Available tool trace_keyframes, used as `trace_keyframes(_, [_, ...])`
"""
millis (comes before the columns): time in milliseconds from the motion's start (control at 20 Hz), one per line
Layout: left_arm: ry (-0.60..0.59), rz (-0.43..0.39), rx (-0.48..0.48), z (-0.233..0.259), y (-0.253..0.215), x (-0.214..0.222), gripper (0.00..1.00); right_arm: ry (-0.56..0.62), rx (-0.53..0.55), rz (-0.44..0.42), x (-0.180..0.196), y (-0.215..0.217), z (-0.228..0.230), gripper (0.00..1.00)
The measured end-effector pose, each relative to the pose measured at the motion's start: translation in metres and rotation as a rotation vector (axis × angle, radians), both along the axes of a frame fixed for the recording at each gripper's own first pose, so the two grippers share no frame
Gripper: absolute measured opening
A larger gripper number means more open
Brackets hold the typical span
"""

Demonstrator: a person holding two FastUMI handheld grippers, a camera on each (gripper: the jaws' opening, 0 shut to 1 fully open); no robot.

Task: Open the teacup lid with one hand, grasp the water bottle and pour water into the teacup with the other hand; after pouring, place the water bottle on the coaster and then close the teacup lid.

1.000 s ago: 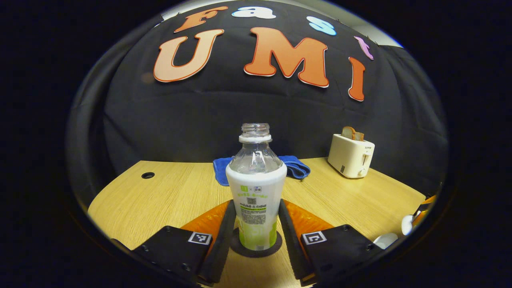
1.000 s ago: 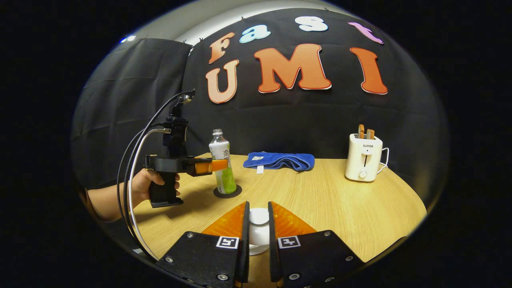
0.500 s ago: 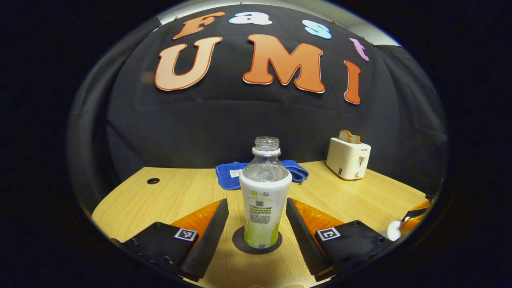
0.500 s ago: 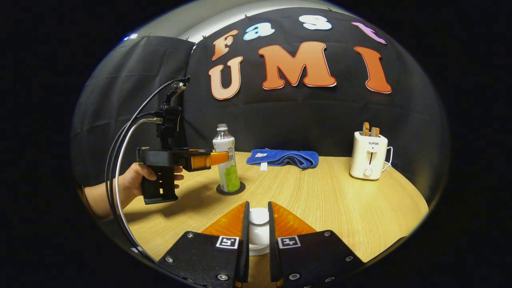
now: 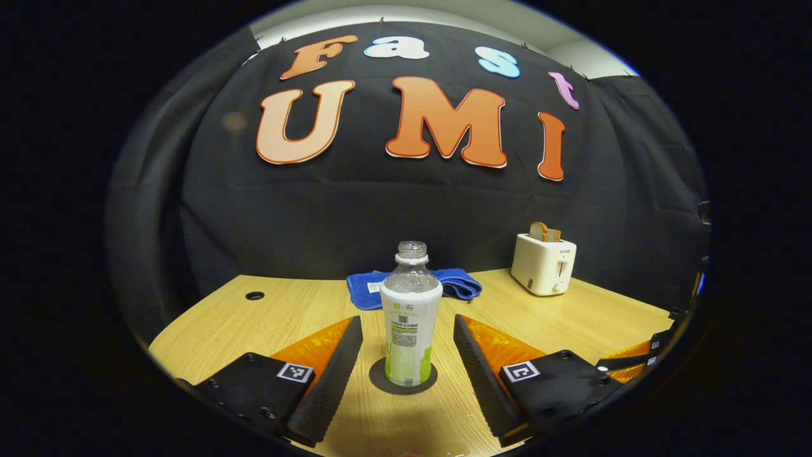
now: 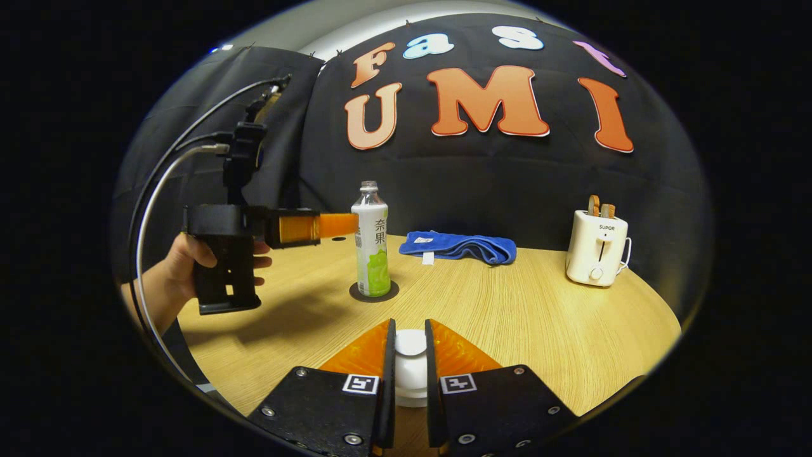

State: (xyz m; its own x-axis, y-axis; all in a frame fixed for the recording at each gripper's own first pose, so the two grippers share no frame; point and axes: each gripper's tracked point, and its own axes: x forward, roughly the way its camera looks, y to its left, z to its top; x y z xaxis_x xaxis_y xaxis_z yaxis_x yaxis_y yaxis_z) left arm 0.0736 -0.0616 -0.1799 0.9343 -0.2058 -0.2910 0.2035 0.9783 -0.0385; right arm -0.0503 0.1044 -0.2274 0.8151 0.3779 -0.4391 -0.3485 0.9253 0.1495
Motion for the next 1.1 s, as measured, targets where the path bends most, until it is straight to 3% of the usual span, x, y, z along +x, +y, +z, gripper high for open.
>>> trace_keyframes(300, [-0.042,0.011,0.020,0.015,0.005,-0.010,0.91,0.010,0.002,-0.022,0.002,-0.004,-0.006,0.21])
trace_keyframes(350, [-0.040,0.013,0.016,0.013,0.005,-0.011,0.91,0.015,0.006,-0.021,0.002,-0.004,-0.007,0.17])
trace_keyframes(600, [-0.049,0.019,-0.010,0.020,0.004,-0.018,0.93,0.025,0.002,-0.032,0.003,-0.004,-0.006,0.28])
trace_keyframes(850, [-0.104,0.032,0.000,0.044,0.006,-0.026,0.93,-0.034,-0.007,-0.035,0.010,-0.004,0.020,0.60])
trace_keyframes(1100, [-0.177,0.094,0.046,0.074,0.028,-0.036,0.93,-0.172,-0.029,-0.105,0.029,-0.023,0.072,0.77])
